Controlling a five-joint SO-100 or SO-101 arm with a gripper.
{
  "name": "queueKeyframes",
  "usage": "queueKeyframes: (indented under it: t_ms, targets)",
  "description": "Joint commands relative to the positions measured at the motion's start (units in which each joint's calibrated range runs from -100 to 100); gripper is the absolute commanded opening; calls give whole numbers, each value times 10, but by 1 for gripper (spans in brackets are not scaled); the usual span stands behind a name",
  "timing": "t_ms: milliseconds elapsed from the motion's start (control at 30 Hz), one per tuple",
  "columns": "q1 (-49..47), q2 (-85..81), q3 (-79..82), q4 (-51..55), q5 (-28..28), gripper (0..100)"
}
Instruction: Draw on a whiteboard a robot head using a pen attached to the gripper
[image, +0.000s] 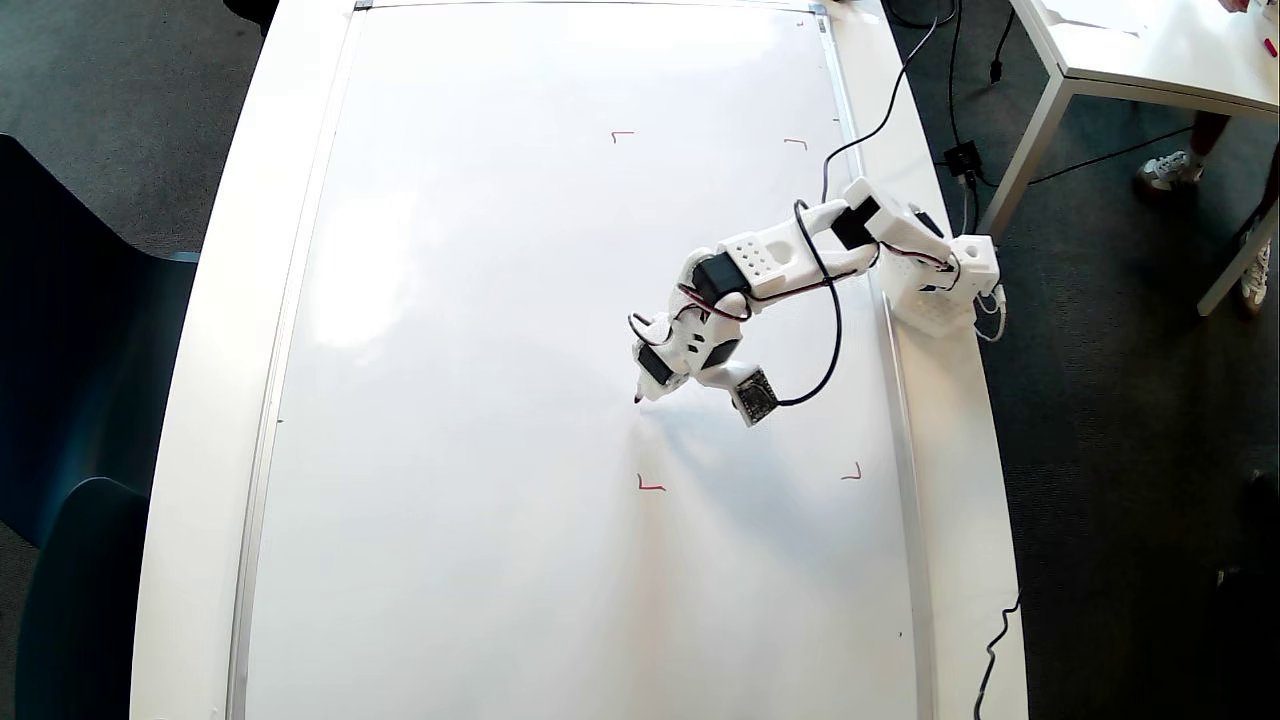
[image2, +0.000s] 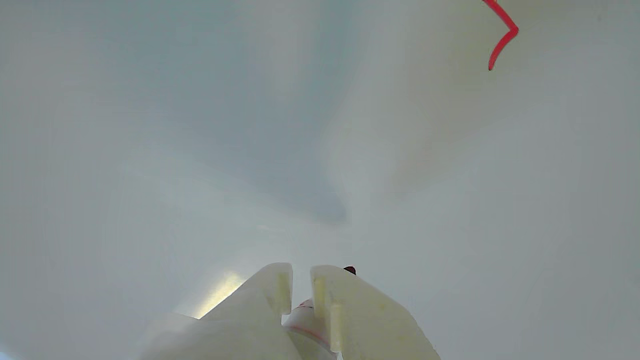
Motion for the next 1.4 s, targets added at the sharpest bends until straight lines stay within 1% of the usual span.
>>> queueKeyframes:
  t_ms: [0,233,533,700,1367]
  targets:
    - [-5,-16,2,0,-2,1]
    - [-13,-20,41,0,0,1]
    - [-16,-69,147,-2,3,1]
    - [-17,-126,206,2,4,1]
    - [-79,-414,621,-1,4,1]
